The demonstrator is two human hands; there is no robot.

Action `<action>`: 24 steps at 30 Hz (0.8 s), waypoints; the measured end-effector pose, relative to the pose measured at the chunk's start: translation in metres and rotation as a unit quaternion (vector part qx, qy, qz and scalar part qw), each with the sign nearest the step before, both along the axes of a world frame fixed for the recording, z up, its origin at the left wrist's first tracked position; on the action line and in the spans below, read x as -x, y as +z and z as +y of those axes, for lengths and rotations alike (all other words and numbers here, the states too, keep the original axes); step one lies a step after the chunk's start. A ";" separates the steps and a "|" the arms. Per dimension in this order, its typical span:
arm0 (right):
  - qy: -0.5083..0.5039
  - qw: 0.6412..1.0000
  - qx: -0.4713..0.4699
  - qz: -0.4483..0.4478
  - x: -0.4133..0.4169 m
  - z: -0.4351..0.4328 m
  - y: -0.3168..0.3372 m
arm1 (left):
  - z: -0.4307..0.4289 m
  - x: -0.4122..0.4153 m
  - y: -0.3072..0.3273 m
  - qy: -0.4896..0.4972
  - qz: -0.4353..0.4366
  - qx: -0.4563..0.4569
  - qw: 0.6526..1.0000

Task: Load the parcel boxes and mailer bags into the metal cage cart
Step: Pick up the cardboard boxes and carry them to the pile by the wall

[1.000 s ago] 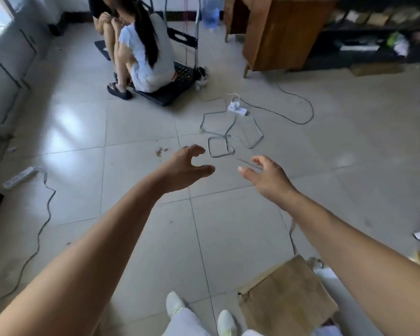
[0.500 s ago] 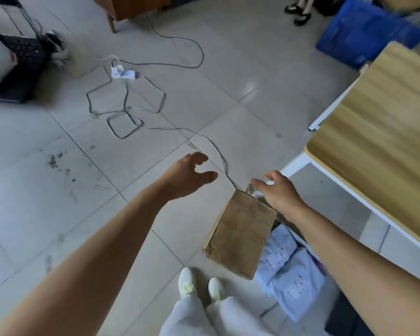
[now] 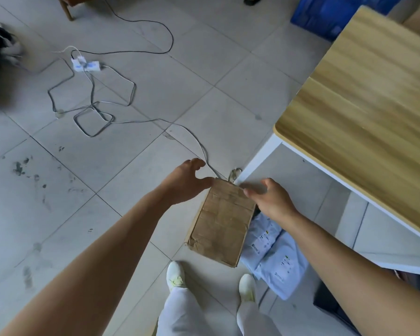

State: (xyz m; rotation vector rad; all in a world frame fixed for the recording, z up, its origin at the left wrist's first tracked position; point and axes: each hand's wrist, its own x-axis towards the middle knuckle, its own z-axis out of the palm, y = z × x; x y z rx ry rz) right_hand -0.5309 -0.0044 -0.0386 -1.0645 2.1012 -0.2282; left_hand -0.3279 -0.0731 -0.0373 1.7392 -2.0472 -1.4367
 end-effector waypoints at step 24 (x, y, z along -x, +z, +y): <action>-0.189 0.947 -0.222 -0.136 0.110 0.031 -0.430 | 0.046 0.102 -0.446 0.199 -0.155 -0.169 0.953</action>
